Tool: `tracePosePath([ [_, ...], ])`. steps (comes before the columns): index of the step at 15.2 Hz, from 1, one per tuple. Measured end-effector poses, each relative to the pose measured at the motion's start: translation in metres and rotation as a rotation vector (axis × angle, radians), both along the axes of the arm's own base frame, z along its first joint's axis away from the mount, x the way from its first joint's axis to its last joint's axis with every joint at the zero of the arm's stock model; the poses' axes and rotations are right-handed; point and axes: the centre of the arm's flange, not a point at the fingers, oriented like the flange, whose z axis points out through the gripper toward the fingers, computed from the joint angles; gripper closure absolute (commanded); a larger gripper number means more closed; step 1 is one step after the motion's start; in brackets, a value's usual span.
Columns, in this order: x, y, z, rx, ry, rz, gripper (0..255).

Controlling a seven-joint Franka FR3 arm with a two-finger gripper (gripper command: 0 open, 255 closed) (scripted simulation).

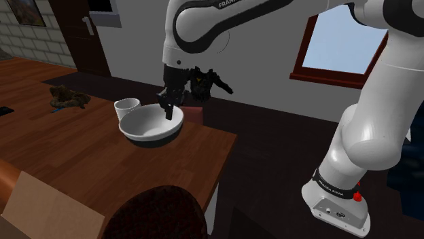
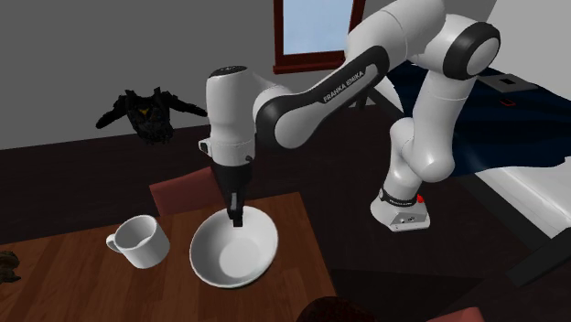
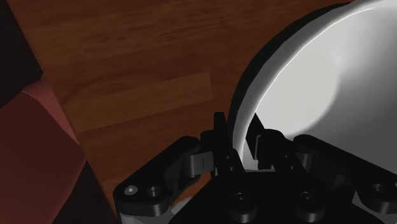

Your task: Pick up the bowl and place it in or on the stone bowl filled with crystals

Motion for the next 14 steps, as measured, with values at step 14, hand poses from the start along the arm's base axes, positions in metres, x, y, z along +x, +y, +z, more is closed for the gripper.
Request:
tracePosePath([
  [14, 0.001, -0.001, 0.075, 0.0, 0.0, 0.0, 255],
])
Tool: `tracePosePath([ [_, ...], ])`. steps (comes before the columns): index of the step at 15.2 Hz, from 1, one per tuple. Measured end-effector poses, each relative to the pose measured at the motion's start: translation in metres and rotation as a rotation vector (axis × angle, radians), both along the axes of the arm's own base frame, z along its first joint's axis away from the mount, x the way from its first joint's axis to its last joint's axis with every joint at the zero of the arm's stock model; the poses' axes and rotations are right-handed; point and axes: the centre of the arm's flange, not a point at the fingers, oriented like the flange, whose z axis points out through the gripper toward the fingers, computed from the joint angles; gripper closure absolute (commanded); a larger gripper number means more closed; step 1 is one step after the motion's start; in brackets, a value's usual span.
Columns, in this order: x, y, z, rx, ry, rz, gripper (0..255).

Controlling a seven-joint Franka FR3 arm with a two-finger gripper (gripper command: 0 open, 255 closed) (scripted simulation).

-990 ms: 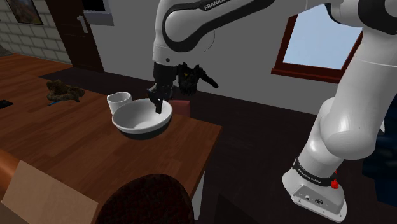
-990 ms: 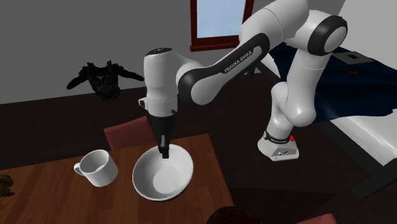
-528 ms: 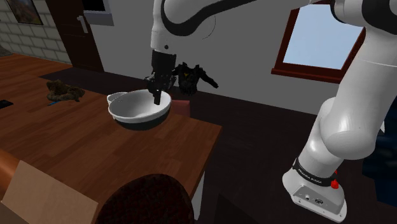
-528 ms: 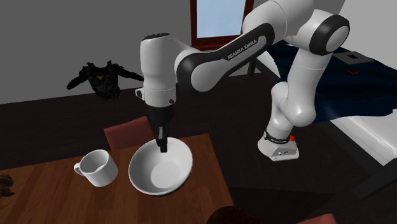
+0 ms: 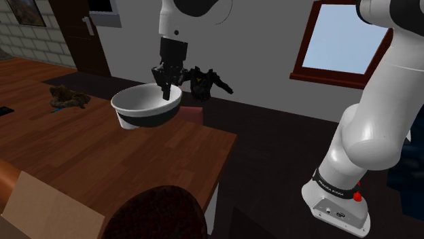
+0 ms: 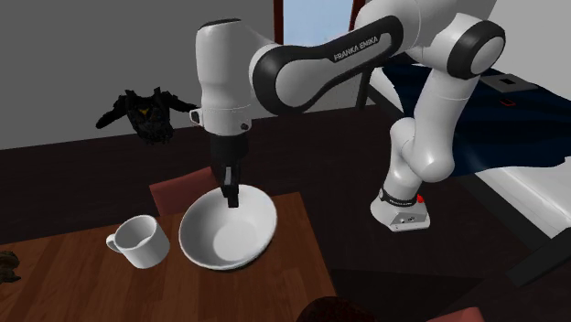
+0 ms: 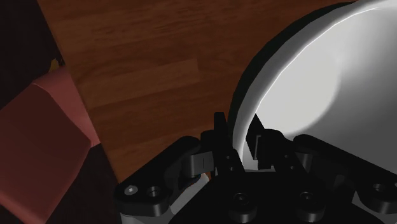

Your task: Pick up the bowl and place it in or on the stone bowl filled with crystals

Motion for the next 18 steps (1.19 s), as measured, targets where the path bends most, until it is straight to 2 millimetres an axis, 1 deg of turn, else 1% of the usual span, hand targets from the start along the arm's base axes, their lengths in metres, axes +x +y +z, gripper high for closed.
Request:
tracePosePath([
  [1, 0.0, 0.0, 0.003, 0.0, 0.0, 0.0, 255],
  [2, -0.005, 0.003, 0.005, 0.0, 0.0, 0.0, 255],
  [4, -0.021, 0.017, 0.009, 0.0, 0.0, 0.0, 255],
  [5, -0.033, 0.022, 0.007, 0.0, 0.0, 0.001, 255],
  [7, -0.055, 0.038, 0.011, 0.0, 0.0, 0.001, 255],
  [9, -0.075, 0.054, 0.009, 0.0, 0.0, 0.001, 255],
  [13, -0.117, 0.086, 0.016, 0.0, 0.0, 0.001, 255],
  [15, -0.136, 0.1, 0.013, 0.0, 0.0, 0.001, 255],
  [16, -0.146, 0.107, 0.018, 0.0, 0.0, 0.001, 255],
  [17, -0.157, 0.118, 0.017, 0.0, 0.0, 0.001, 255],
  [18, -0.168, 0.126, 0.02, 0.0, 0.0, 0.002, 255],
])
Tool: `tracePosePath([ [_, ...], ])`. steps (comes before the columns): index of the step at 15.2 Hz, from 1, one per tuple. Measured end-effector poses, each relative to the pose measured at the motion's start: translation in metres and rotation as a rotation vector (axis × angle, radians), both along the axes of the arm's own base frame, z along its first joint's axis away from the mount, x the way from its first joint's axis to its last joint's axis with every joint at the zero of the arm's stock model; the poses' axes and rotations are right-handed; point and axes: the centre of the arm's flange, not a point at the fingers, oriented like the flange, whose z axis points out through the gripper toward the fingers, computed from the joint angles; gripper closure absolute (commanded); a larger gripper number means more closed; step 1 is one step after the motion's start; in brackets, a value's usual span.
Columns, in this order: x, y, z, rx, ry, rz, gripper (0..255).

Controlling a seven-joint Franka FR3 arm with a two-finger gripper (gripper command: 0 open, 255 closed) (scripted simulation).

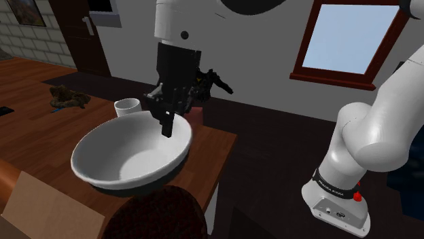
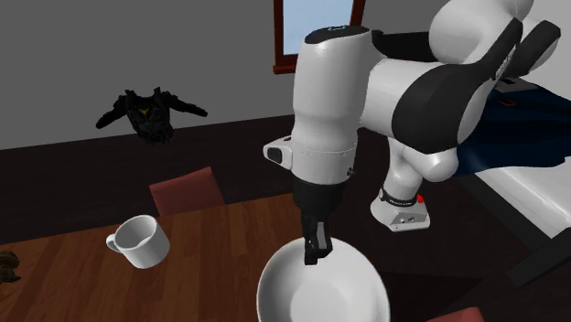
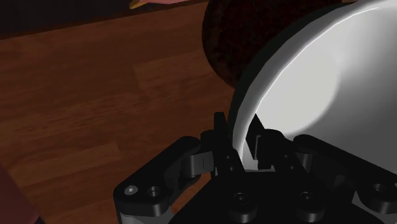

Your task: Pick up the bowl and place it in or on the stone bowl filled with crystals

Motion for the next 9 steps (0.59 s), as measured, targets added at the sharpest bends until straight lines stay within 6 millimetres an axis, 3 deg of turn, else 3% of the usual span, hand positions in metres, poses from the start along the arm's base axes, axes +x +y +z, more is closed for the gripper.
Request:
tracePosePath([
  [4, -0.045, 0.026, 0.0, 0.0, 0.0, -0.001, 255],
  [9, -0.054, 0.035, -0.019, 0.004, -0.004, -0.006, 255],
])
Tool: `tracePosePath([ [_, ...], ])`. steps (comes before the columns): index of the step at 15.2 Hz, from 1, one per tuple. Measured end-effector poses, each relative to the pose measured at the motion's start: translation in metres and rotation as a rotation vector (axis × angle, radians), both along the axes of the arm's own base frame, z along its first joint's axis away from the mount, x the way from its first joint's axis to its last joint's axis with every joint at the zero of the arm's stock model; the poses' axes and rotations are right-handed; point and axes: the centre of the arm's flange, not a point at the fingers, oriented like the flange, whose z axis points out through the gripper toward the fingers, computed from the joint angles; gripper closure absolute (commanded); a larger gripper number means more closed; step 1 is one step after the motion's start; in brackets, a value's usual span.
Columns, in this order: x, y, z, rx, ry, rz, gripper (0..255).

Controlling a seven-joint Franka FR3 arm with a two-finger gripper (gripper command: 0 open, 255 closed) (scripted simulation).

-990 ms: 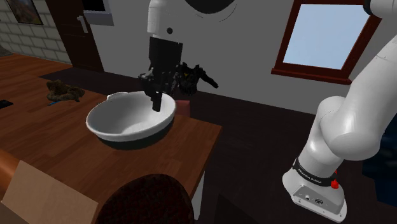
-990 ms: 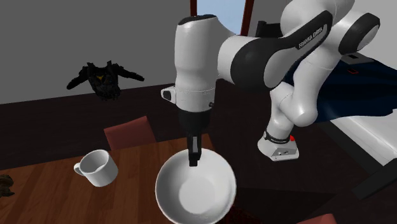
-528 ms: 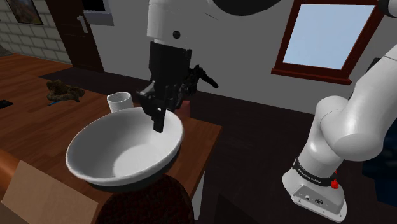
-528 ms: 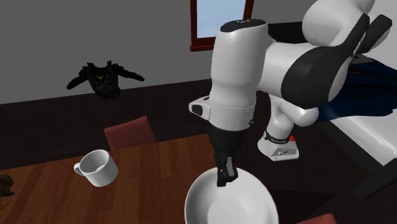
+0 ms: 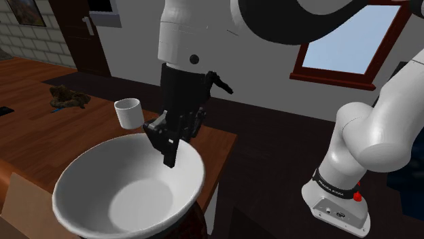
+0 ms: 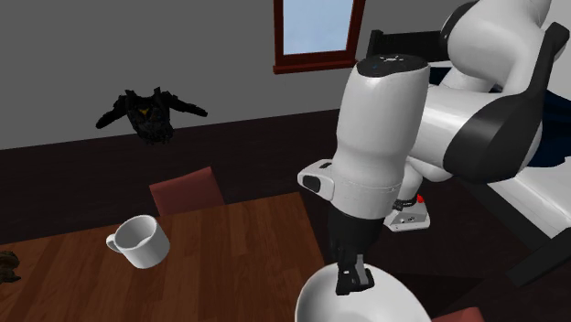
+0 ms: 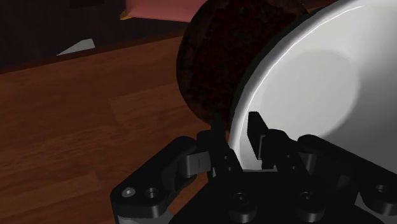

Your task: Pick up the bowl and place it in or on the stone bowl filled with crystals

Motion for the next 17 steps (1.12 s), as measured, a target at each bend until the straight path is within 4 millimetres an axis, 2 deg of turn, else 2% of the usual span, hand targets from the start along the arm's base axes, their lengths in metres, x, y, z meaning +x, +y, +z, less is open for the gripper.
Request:
tracePosePath([
  [11, 0.001, 0.0, -0.057, 0.0, 0.0, 0.001, 255],
  [17, 0.0, 0.0, -0.062, 0.0, 0.001, 0.001, 255],
])
